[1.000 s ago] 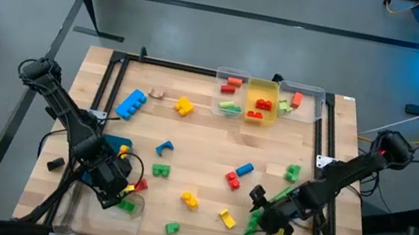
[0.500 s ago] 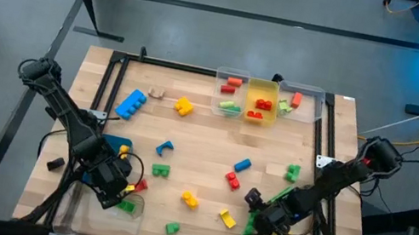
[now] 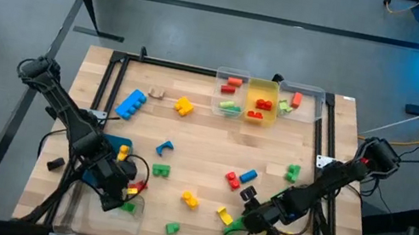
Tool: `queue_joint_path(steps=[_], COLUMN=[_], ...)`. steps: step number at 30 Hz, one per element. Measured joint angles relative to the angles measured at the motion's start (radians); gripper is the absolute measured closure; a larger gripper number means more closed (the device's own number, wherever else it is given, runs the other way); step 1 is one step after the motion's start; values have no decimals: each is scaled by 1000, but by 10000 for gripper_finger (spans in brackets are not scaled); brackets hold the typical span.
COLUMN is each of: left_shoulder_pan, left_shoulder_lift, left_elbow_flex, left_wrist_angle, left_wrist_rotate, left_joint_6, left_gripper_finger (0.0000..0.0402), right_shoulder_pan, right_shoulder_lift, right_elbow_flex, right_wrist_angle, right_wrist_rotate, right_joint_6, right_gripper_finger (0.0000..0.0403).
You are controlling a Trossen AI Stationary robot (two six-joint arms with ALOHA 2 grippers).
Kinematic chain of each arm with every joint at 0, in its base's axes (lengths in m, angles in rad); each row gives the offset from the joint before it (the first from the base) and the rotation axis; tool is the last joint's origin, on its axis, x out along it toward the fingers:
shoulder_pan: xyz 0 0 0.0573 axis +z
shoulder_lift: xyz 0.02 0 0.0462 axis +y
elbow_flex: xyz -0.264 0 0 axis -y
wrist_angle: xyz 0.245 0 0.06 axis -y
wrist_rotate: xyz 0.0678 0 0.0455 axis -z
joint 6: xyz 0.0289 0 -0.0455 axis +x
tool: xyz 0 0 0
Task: Sort blocks by size
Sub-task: Put the green 4 stud game piece into the bottom transparent bin
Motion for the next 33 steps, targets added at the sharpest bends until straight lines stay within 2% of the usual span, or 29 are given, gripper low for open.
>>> queue_joint_path(steps=[6, 12, 16, 27, 33], left_shoulder_pan=[20, 78, 129, 229, 278], left_shoulder_lift=[-30, -28, -28, 31, 75], left_elbow_flex=[0, 0, -1, -19, -19], left_wrist_angle=[182, 317, 359, 448, 494], left_wrist_rotate=[-300, -485, -613, -629, -630], left_joint_6=[157, 424, 510, 915, 970], left_gripper_finger=[194, 194, 194, 194, 194], right_shoulder_pan=[-81, -206, -277, -398, -399], right_shoulder_lift=[0, -1, -1, -2, -3], right_elbow_flex=[119, 216, 236, 236, 236], right_wrist_angle=[-1, 2, 23, 173, 185], right_wrist_rotate=[6, 39, 38, 45, 35], right_joint_6=[17, 17, 17, 148, 141], right_gripper_finger=[252, 256, 252, 253, 254])
